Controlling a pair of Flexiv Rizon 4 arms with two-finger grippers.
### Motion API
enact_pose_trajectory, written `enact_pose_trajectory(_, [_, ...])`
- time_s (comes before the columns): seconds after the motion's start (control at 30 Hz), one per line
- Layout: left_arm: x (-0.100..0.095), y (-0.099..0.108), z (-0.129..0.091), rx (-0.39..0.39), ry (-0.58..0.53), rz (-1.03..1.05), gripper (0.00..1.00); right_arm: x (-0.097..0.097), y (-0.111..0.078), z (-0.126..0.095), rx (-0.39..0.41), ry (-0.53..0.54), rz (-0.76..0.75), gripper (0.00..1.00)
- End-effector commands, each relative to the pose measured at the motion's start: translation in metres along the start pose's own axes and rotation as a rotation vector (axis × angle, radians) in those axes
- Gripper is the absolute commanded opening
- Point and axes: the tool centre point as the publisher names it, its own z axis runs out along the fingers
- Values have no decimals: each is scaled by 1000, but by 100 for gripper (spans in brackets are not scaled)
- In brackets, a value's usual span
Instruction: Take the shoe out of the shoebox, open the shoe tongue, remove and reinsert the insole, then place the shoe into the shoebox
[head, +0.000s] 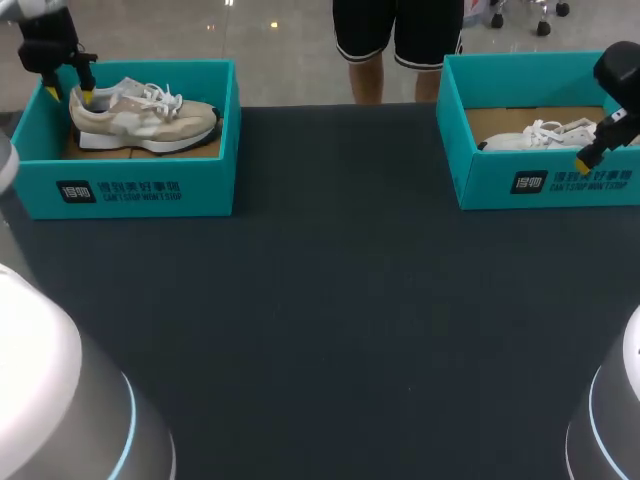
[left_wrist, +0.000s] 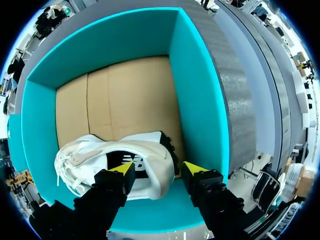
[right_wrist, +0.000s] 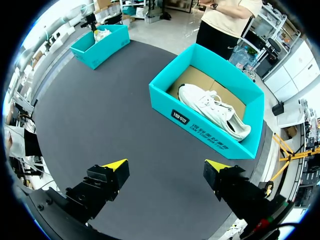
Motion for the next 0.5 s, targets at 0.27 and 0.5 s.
enact_pose_trajectory(0.27, [10,14,23,37,-13,-4,62,-1,0,0,0,1,0,100])
enact_pose_trajectory(0.5, [14,19,37,52,-17,-12,62,-1,0,0,0,1,0,100])
